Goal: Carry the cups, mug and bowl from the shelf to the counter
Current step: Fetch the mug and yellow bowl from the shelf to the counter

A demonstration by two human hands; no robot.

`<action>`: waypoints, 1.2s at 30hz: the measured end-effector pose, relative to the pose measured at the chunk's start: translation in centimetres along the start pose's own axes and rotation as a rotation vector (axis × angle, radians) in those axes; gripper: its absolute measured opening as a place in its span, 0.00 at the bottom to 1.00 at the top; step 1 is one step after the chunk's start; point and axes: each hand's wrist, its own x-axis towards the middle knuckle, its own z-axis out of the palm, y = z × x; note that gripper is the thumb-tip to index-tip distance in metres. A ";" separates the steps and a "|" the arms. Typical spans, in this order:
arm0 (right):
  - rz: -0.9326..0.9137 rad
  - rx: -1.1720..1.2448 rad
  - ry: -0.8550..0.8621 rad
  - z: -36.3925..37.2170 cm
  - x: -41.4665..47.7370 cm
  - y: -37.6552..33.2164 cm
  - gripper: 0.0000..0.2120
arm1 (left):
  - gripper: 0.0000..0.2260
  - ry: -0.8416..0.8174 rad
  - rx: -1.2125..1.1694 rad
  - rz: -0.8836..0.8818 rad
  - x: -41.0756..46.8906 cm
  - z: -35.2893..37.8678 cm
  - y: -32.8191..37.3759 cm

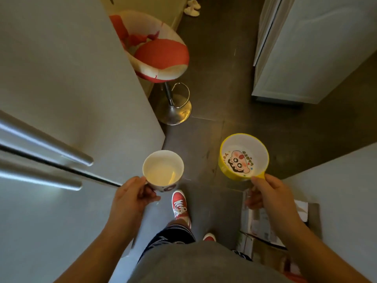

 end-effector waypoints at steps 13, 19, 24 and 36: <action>0.053 0.072 0.189 0.6 18.4 -8.6 0.13 | 0.10 -0.194 0.191 -0.021 23.4 10.6 7.5; 0.112 0.132 0.370 -3.2 22.2 -10.8 0.10 | 0.14 -0.368 0.322 0.016 32.6 21.4 12.1; 0.188 0.199 0.517 -7.7 25.5 -10.8 0.10 | 0.14 -0.505 0.229 -0.065 38.1 33.3 13.2; 0.323 0.356 0.580 -20.5 41.8 -13.4 0.13 | 0.24 -0.661 0.275 -0.134 48.0 59.1 15.1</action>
